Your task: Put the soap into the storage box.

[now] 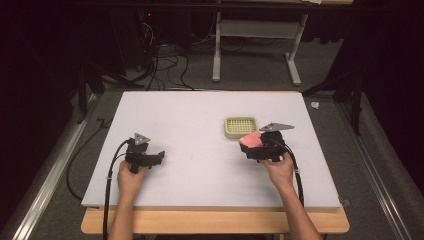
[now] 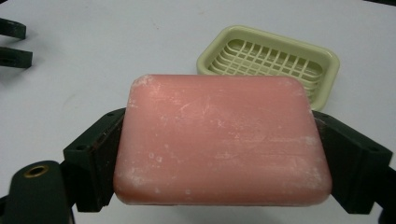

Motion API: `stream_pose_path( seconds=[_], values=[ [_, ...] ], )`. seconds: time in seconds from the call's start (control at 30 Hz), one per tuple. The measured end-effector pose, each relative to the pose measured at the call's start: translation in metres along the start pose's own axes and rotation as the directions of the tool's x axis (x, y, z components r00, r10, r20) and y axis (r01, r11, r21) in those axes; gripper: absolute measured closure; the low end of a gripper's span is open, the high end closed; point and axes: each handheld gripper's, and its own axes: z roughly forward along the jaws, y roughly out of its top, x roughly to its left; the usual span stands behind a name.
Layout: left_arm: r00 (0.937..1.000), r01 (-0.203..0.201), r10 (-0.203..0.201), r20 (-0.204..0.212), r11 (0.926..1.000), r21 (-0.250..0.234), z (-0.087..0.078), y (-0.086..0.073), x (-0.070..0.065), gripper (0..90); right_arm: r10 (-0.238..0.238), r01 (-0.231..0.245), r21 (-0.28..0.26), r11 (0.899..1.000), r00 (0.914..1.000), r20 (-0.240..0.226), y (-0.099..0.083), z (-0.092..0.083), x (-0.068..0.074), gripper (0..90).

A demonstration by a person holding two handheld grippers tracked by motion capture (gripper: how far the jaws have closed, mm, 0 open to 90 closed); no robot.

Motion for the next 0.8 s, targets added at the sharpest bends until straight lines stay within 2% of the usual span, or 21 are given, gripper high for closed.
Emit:
stream_pose_path(
  seconds=[0.43, 0.8],
  values=[
    [1.0, 0.0, 0.0, 0.0, 1.0, 0.0, 0.0, 0.0, 0.0, 17.0, -0.007, 0.007, 0.004, 1.0, 0.9999, 0.011, 0.015, 0.009, -0.002, 13.8],
    [1.0, 0.0, 0.0, 0.0, 1.0, 0.0, 0.0, 0.0, 0.0, 16.9, 0.012, -0.013, 0.005, 1.0, 0.9995, 0.028, 0.027, 0.02, -0.009, 13.7]
  ],
)
